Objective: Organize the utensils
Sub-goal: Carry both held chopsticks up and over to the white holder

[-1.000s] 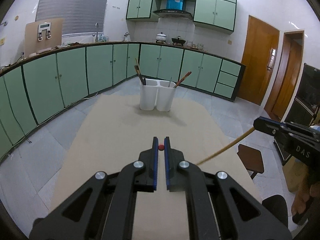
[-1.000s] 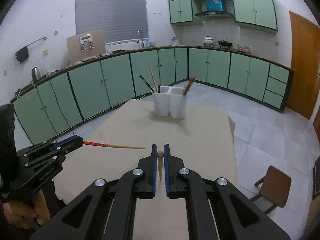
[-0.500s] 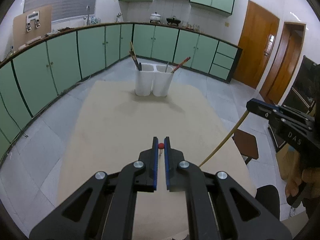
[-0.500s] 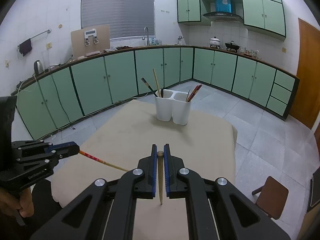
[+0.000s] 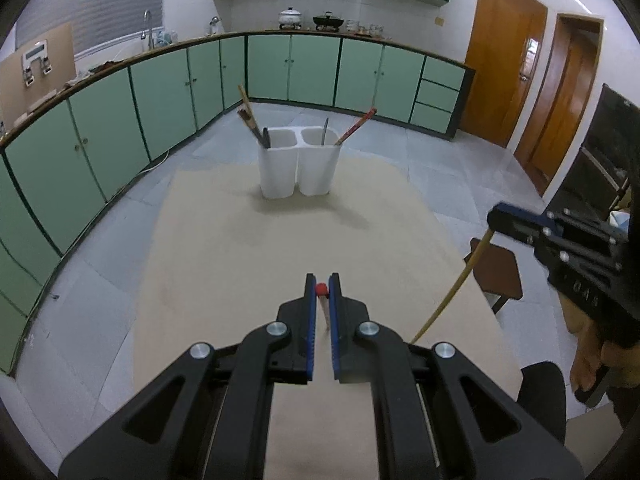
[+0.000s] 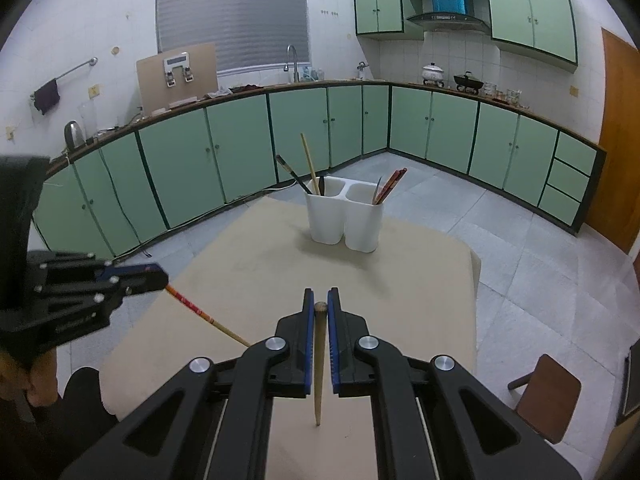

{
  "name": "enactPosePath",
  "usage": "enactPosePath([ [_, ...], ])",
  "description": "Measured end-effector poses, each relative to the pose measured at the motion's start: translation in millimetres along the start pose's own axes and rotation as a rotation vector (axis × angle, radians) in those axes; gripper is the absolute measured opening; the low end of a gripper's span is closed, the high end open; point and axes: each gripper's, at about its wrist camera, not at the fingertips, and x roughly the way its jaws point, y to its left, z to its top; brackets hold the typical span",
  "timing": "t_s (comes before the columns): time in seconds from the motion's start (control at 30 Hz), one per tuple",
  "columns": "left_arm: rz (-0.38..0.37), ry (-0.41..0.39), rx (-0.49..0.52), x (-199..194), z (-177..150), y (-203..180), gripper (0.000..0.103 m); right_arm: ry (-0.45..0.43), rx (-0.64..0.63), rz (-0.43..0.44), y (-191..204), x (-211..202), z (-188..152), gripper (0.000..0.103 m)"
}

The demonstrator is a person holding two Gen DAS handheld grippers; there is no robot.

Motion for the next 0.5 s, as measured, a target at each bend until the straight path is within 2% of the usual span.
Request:
enactPosePath([
  [0.27,-0.024,-0.002,0.009,-3,23,-4,0.005,-0.011,0.008,0.013,-7,-2,17,0.007],
  [0.4,-0.045,0.006,0.002,-7,43,1,0.005,-0.03,-0.027,0.0,-7,-7,42,0.007],
  [0.5,-0.034,-0.011,0.012,-13,63,4,0.005,-0.047,-0.054,-0.013,-6,-9,66,0.007],
])
